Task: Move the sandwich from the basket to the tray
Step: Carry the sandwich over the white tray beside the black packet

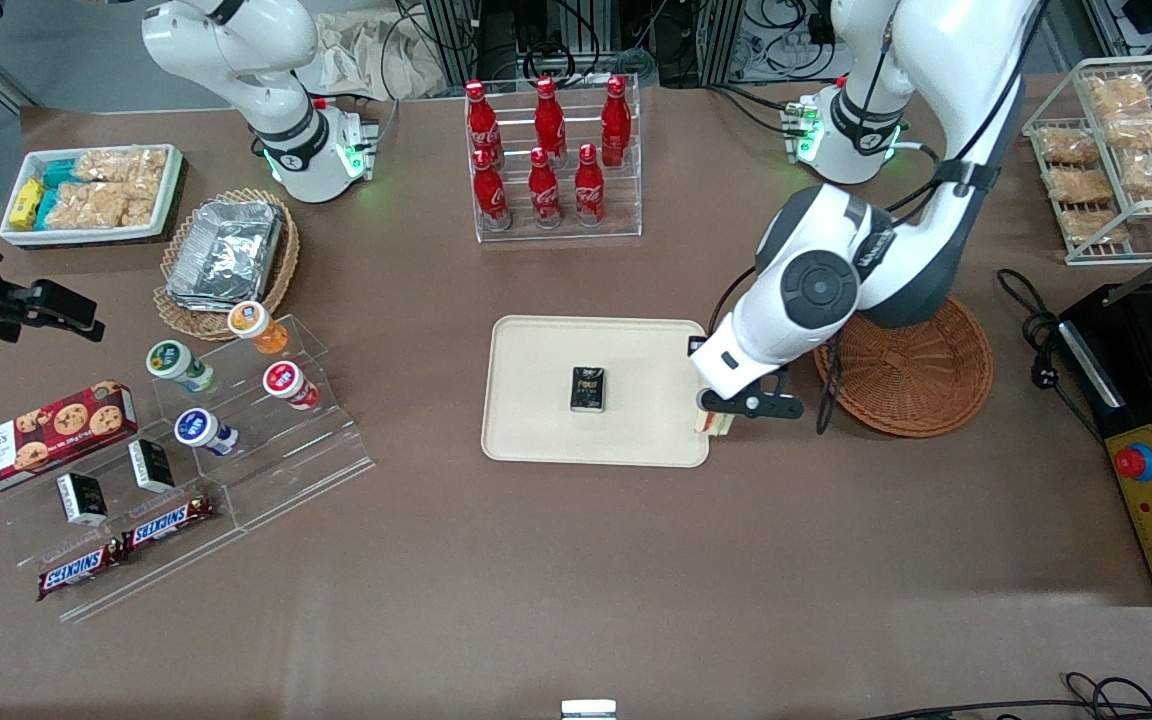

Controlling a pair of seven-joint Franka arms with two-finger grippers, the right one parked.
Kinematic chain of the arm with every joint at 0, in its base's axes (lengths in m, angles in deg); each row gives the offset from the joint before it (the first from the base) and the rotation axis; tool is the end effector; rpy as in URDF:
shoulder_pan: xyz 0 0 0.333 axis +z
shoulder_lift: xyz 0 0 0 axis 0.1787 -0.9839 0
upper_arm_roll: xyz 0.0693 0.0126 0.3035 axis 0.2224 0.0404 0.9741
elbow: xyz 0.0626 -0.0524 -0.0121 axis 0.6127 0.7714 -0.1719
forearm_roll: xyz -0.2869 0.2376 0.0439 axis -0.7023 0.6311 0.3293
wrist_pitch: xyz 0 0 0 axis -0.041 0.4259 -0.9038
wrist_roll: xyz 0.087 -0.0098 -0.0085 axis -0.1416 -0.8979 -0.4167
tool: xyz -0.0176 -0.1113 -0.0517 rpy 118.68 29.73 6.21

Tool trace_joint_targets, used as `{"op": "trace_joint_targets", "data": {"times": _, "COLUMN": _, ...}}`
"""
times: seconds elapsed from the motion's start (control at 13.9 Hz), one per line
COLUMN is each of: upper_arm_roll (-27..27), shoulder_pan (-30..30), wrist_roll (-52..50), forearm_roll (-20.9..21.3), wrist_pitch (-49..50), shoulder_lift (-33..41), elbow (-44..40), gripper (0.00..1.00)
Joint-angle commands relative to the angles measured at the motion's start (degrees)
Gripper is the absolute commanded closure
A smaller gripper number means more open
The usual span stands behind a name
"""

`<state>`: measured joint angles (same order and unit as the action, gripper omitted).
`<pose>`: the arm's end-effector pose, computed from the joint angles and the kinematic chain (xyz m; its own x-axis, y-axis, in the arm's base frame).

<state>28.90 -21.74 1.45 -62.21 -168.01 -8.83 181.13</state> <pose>0.5253 -0.3109 0.3328 0.9797 -0.1065 -0.1699 -0.0982 -0.9936 0.0566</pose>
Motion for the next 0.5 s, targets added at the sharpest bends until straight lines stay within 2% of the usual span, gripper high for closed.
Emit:
{"op": "trace_joint_targets", "data": {"times": 0.0, "upper_arm_roll": 0.38, "shoulder_pan": -3.57, "wrist_roll": -5.01, "forearm_roll": 3.73, "wrist_pitch": -2.65, "shoulder_lift": -4.19, "elbow": -0.13, "gripper": 1.00}}
{"op": "trace_joint_targets", "data": {"times": 0.43, "upper_arm_roll": 0.38, "shoulder_pan": -4.81, "wrist_roll": -5.29, "forearm_roll": 4.71, "wrist_pitch": -5.64, "shoulder_lift": -6.66, "elbow": 2.07, "gripper": 1.00}}
